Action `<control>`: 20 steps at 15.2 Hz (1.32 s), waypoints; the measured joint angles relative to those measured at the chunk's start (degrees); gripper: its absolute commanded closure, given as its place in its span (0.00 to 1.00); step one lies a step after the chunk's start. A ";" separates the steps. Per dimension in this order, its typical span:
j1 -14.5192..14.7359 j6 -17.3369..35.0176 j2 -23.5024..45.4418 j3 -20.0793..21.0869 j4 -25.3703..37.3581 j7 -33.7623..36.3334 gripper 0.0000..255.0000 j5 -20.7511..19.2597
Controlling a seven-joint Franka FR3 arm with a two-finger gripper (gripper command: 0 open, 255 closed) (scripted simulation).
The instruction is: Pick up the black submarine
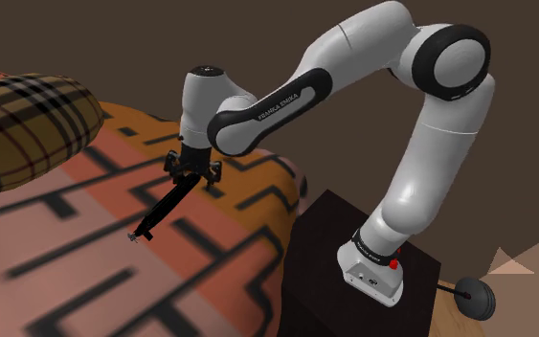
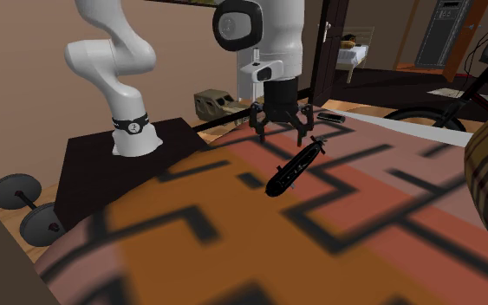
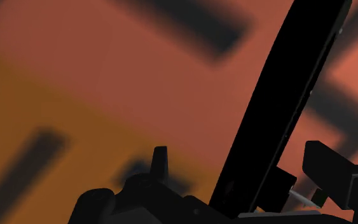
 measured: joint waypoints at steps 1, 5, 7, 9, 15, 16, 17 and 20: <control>0.96 0.34 2.06 -0.65 1.62 2.48 0.00 -1.46; 4.73 1.28 9.90 -3.76 8.23 9.69 0.00 -6.17; 5.27 2.16 11.25 -4.43 8.63 10.53 0.00 -7.03; 5.83 3.12 12.68 -5.10 9.00 11.16 0.00 -7.96; 6.57 5.01 14.30 -6.04 8.54 12.14 1.00 -9.30; 6.58 5.02 14.30 -6.05 8.54 12.15 1.00 -9.31; 6.59 5.06 14.30 -6.06 8.53 12.17 1.00 -9.32; 6.59 5.09 14.32 -6.06 8.57 12.17 1.00 -9.32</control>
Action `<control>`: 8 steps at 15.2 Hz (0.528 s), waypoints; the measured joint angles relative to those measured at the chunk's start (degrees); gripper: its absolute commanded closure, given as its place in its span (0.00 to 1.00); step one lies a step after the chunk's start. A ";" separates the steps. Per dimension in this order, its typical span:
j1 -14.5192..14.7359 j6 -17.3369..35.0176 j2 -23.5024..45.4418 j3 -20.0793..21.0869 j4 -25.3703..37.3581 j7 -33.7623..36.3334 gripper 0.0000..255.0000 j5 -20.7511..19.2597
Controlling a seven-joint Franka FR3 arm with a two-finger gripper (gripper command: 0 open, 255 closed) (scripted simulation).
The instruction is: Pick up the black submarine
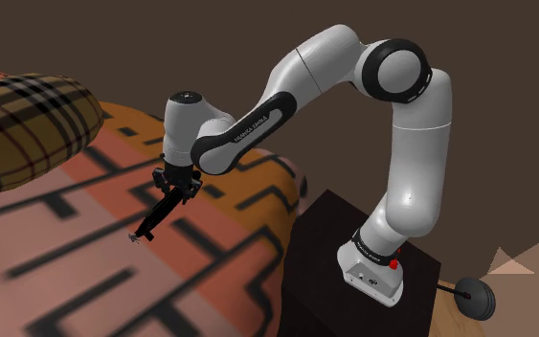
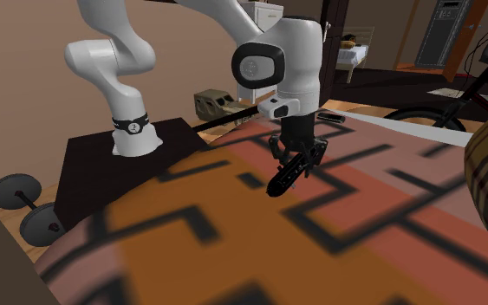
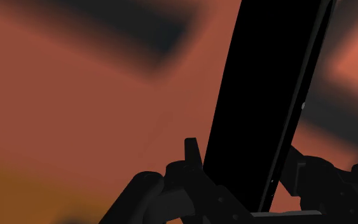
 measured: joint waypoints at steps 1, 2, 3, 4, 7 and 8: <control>0.01 0.00 0.01 0.00 0.02 0.00 1.00 0.00; 0.02 -0.02 0.03 -0.01 0.05 0.01 1.00 -0.01; 0.01 0.00 0.03 -0.01 0.05 0.00 1.00 -0.01; -0.09 -0.17 -0.16 0.12 0.03 -0.11 1.00 0.15; -0.75 -1.61 -1.37 0.81 0.33 -0.94 1.00 1.17; -0.81 -2.16 -1.86 1.08 0.43 -1.00 1.00 1.50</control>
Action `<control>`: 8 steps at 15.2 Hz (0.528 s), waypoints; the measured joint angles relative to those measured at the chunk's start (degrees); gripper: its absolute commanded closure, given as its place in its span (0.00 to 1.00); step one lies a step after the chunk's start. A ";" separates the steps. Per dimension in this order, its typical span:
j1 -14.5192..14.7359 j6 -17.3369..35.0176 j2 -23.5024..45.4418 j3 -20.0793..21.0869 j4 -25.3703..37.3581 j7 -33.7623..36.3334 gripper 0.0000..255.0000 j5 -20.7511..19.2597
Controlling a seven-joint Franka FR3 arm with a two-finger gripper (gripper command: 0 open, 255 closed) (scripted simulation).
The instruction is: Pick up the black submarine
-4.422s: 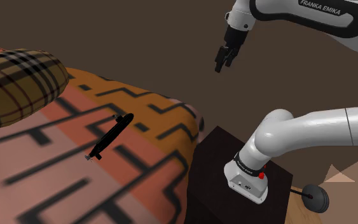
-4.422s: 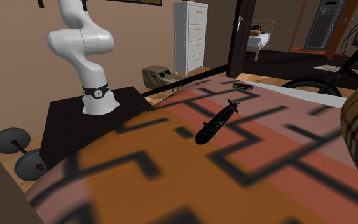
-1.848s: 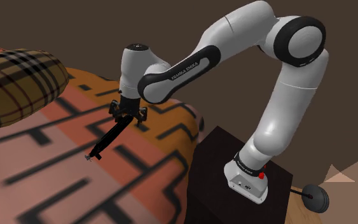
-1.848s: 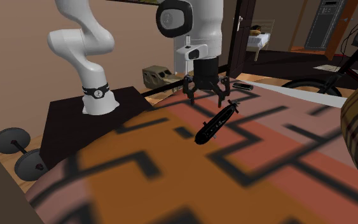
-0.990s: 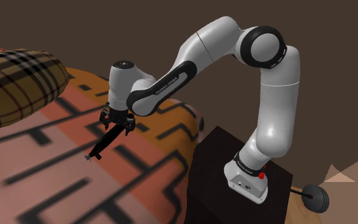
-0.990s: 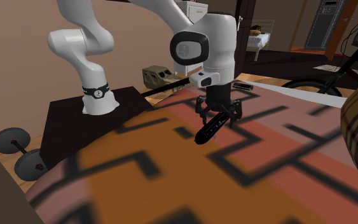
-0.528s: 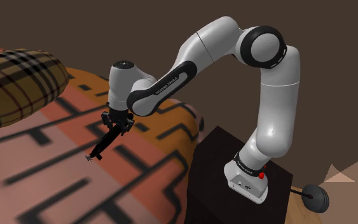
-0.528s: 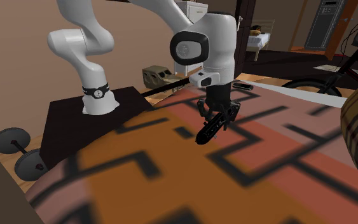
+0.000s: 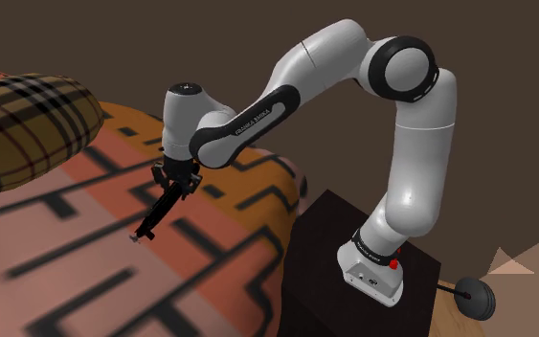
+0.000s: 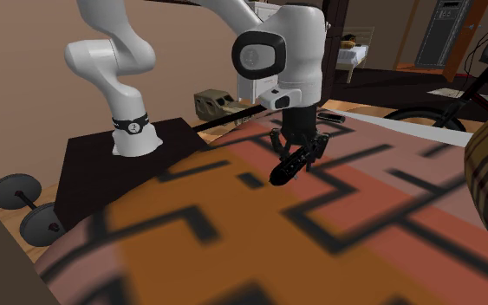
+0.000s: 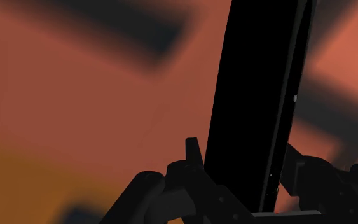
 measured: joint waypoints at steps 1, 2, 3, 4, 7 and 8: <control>-0.25 -0.52 -0.58 0.29 0.00 -0.29 1.00 0.41; -0.47 -1.13 -1.04 0.53 0.19 -0.59 1.00 0.79; -0.58 -1.74 -1.54 0.79 0.34 -0.73 1.00 1.16; -0.88 -2.29 -2.14 1.06 0.37 -1.10 1.00 1.61; -1.38 -4.00 -3.75 1.79 0.63 -1.71 1.00 2.78; -1.56 -4.45 -4.20 1.98 0.69 -1.95 1.00 3.11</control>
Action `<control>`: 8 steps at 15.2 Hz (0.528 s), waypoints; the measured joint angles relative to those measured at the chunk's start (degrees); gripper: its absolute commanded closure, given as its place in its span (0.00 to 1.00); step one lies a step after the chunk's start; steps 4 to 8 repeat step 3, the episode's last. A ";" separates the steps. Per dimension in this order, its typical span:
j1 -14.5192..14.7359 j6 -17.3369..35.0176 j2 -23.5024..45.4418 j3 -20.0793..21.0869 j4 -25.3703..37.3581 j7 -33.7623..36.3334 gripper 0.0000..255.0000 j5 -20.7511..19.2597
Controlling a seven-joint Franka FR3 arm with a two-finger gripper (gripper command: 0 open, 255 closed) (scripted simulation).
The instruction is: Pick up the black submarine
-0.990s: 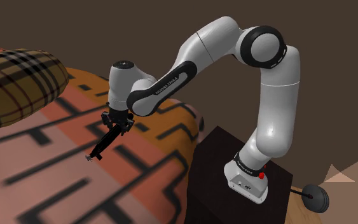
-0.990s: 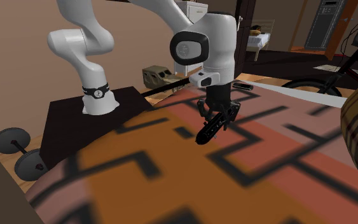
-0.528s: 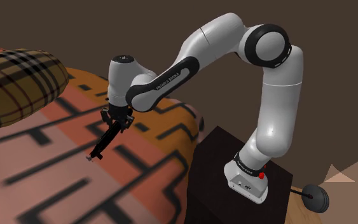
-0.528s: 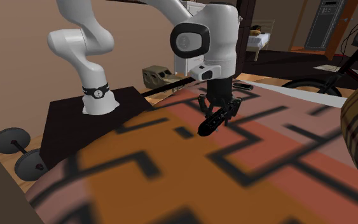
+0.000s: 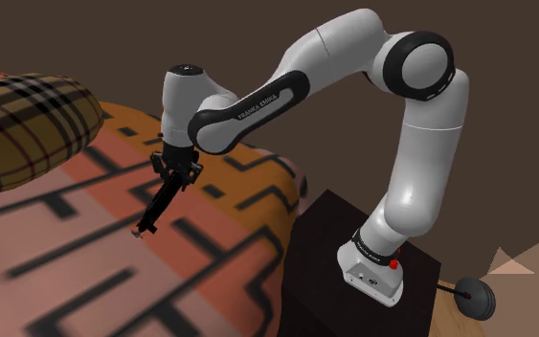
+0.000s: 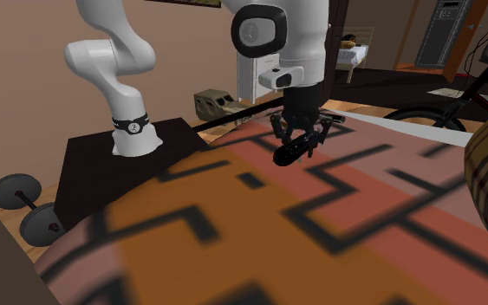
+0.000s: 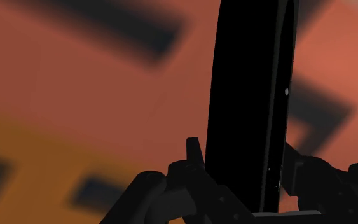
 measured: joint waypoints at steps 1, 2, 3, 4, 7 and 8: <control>-0.22 -0.67 -0.62 0.25 0.12 -0.29 1.00 0.46; -0.32 -1.40 -0.93 0.41 0.60 -0.51 1.00 0.76; -0.37 -1.67 -1.18 0.52 0.65 -0.57 1.00 0.94; -0.37 -1.67 -1.18 0.52 0.65 -0.57 1.00 0.94; -0.37 -1.67 -1.18 0.52 0.65 -0.57 1.00 0.94; -0.37 -1.67 -1.18 0.52 0.65 -0.57 1.00 0.94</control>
